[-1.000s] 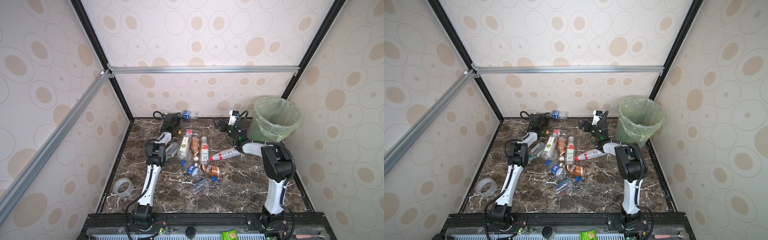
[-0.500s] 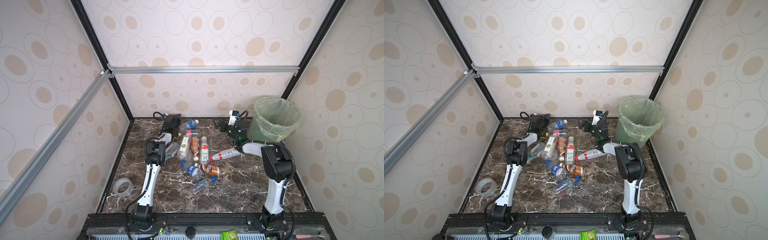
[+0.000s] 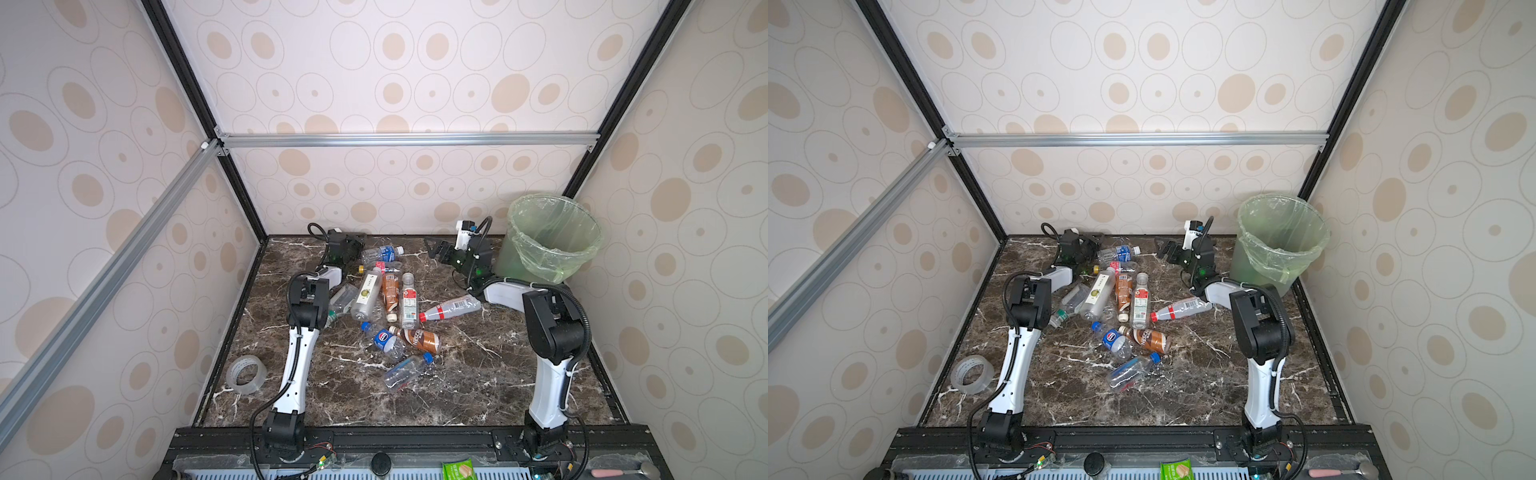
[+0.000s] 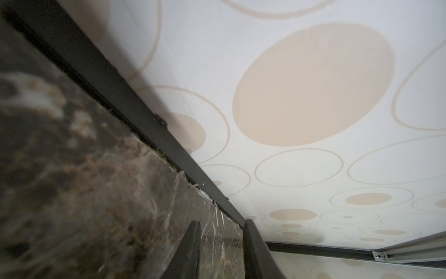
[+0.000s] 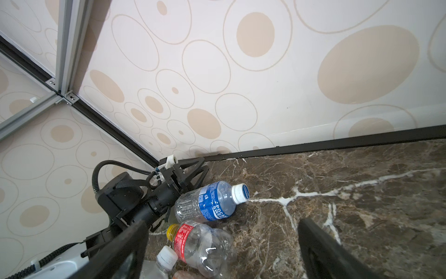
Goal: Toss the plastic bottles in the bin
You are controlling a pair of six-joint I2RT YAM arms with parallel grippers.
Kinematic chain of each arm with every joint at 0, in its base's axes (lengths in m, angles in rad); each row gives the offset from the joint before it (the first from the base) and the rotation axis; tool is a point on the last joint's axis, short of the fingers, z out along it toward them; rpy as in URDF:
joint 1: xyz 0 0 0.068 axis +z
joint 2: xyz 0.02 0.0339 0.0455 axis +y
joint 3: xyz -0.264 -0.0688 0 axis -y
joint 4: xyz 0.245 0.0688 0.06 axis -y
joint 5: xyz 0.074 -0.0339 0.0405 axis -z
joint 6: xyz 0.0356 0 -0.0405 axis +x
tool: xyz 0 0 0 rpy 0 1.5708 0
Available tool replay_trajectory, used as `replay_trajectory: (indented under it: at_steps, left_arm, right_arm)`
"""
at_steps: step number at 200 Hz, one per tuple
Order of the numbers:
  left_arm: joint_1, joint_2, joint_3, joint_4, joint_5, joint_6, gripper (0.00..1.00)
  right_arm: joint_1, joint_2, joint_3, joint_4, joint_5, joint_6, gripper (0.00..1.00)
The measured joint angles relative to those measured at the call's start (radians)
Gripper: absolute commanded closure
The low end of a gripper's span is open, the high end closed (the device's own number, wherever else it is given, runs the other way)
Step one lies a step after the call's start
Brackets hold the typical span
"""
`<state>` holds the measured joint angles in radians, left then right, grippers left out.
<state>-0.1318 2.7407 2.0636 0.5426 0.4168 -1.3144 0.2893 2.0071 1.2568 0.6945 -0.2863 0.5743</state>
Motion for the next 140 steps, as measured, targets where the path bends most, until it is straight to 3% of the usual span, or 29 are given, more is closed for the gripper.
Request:
replay_trajectory:
  at_steps: [62,140]
  left_arm:
    - [0.0,-0.063,-0.074,-0.083,0.111,0.13,0.64]
    - [0.002,-0.078,-0.011,-0.274,0.222,0.301,0.48]
  right_arm:
    - [0.002,0.026,0.047,-0.164,0.004,0.005,0.0]
    - [0.031,0.061,0.183,-0.352,0.011,0.005,0.01]
